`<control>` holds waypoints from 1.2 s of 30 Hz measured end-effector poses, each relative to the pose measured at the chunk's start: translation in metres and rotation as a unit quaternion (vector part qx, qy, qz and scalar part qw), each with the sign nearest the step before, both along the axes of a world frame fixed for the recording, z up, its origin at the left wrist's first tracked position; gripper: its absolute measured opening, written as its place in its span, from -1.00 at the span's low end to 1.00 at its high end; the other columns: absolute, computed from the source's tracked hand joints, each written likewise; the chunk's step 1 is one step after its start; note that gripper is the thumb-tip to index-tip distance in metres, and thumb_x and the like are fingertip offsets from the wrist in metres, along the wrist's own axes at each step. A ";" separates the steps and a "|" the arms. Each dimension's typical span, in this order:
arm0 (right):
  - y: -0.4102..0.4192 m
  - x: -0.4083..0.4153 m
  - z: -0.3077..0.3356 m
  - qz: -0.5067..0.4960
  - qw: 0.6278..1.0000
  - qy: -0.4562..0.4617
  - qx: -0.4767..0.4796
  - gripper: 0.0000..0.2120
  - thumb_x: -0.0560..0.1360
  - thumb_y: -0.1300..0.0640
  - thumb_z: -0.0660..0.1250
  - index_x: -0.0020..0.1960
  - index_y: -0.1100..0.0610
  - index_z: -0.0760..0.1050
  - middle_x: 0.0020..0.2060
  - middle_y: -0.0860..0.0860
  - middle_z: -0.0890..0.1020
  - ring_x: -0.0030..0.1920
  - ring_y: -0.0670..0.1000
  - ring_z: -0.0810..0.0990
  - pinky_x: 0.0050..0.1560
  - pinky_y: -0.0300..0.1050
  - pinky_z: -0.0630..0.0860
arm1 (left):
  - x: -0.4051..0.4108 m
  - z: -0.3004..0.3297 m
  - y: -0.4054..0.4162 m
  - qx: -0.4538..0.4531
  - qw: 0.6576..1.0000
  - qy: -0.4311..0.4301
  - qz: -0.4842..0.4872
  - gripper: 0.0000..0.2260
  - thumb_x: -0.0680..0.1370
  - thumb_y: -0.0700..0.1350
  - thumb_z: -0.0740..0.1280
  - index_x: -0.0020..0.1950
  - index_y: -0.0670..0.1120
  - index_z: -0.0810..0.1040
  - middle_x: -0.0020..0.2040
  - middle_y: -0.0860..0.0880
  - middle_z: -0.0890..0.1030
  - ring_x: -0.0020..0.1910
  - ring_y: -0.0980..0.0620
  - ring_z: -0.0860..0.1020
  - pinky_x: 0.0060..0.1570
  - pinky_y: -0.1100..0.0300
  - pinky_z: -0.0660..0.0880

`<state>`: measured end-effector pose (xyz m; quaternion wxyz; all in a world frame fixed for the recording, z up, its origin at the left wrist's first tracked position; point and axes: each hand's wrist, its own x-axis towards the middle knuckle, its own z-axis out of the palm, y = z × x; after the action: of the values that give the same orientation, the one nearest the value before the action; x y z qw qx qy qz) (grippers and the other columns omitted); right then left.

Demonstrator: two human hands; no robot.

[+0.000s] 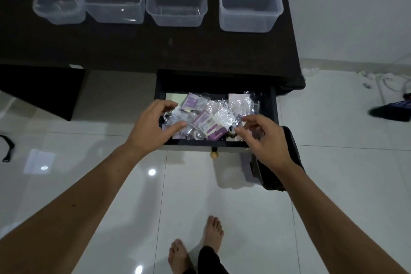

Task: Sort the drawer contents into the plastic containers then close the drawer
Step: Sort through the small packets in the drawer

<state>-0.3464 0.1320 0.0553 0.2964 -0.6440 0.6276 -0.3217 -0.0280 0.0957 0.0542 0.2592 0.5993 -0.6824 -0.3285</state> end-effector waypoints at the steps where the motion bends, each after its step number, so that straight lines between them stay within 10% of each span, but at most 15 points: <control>1: -0.009 -0.003 0.000 0.007 1.000 0.005 0.008 -0.71 0.52 -0.11 0.51 0.17 -0.02 0.63 -0.06 -0.19 0.69 0.00 -0.07 0.65 -0.02 0.04 0.62 | -0.004 -0.002 -0.007 0.018 1.000 -0.007 -0.017 -0.52 0.49 0.08 0.56 0.35 -0.01 0.54 0.25 0.06 0.58 0.16 0.13 0.56 0.13 0.24 0.54; 8: -0.058 -0.008 -0.025 0.082 0.989 0.045 0.117 -0.66 0.43 -0.06 0.60 0.15 0.03 0.69 -0.03 -0.10 0.72 -0.01 -0.20 0.65 -0.03 -0.46 0.47 | -0.032 -0.037 -0.048 0.112 0.987 -0.048 -0.106 -0.54 0.45 0.05 0.60 0.30 0.01 0.59 0.08 0.06 0.65 0.05 0.10 0.63 0.15 0.02 0.65; 22: -0.082 0.015 -0.036 0.091 0.963 -0.057 0.247 -0.88 0.49 0.13 0.57 -0.05 0.14 0.68 -0.21 0.12 0.74 -0.23 0.06 0.70 -0.06 0.18 0.67 | -0.045 -0.052 -0.056 0.169 0.981 0.056 -0.075 -0.76 0.42 0.06 0.62 -0.01 0.03 0.67 0.01 0.08 0.71 -0.05 0.07 0.69 -0.01 0.01 0.70; 26: -0.090 0.019 -0.032 0.082 0.968 -0.096 0.219 -0.83 0.45 0.10 0.60 -0.03 0.14 0.70 -0.15 0.06 0.74 -0.17 -0.08 0.65 -0.07 -0.10 0.63 | -0.038 -0.054 -0.062 0.197 0.973 0.102 -0.056 -0.85 0.49 -0.06 0.59 -0.05 0.02 0.65 -0.07 0.03 0.74 -0.06 0.00 0.73 0.03 -0.07 0.70; 32: -0.109 -0.002 -0.039 0.093 0.971 0.187 0.120 -0.46 0.47 0.03 0.56 0.42 0.01 0.52 0.32 0.02 0.59 0.37 0.16 0.40 0.39 0.11 0.33 | -0.027 -0.058 -0.070 0.245 0.962 0.092 -0.084 -0.76 0.49 -0.19 0.59 -0.05 0.03 0.56 -0.02 -0.06 0.71 -0.02 -0.03 0.70 -0.06 0.16 0.61; 36: -0.111 -0.007 -0.048 0.098 0.955 0.224 0.170 -0.47 0.47 0.00 0.55 0.42 -0.06 0.54 0.13 -0.10 0.67 0.34 0.15 0.36 0.25 0.02 0.21 | -0.028 -0.057 -0.068 0.275 0.950 0.112 -0.098 -0.68 0.51 -0.28 0.55 0.11 0.05 0.56 0.05 -0.06 0.71 0.12 0.02 0.70 -0.01 0.23 0.66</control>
<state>-0.3537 0.0211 0.0072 0.2832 -0.6981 0.6571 -0.0275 -0.0562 0.0279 -0.0030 0.1257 0.5373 -0.5878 -0.5917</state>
